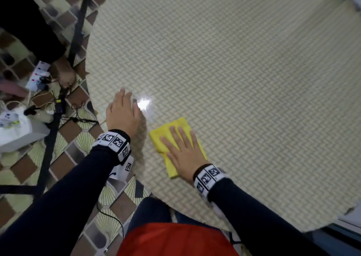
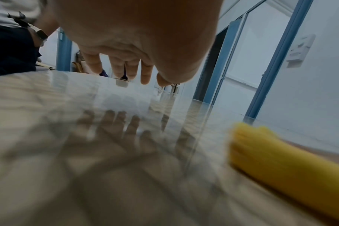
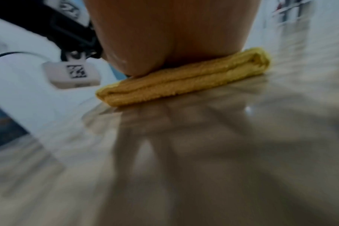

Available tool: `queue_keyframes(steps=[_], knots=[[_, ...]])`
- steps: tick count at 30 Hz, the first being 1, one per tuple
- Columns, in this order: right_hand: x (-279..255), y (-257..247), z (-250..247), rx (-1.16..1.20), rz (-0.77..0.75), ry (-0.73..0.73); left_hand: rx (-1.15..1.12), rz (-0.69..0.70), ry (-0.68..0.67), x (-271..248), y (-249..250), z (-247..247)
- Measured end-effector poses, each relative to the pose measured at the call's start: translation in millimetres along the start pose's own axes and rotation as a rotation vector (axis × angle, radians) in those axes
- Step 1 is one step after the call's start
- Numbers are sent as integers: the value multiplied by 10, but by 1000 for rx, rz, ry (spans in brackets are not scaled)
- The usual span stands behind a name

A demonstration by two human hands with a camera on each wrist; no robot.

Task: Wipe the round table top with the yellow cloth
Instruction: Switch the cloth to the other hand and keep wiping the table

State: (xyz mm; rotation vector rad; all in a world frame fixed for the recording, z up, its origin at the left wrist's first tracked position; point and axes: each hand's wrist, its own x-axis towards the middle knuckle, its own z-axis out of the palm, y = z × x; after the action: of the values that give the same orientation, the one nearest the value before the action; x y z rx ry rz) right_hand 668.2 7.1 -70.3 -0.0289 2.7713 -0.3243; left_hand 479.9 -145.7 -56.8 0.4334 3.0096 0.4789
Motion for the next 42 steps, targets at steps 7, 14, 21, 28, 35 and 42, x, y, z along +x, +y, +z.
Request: queue_keyframes(steps=[7,14,21,28,35,42], knots=[[-15,861,-221,90,458,89,-3,62,-61,595,-163,-82],[1360,473,-642,307,925,166,-26,202,-96,1122,-688,-281],[1599,-986,-346,221,549,162,32,348,-223,1449,-1115,-403],[905,-764,-164,297,822,125,7,468,-230,1683,-1048,-378],[1437,50,-547,471,1218,189,-4,538,-172,2078,-916,-297],[2212,-121,-786,413,965,225,17,507,-167,2523,-719,-268]])
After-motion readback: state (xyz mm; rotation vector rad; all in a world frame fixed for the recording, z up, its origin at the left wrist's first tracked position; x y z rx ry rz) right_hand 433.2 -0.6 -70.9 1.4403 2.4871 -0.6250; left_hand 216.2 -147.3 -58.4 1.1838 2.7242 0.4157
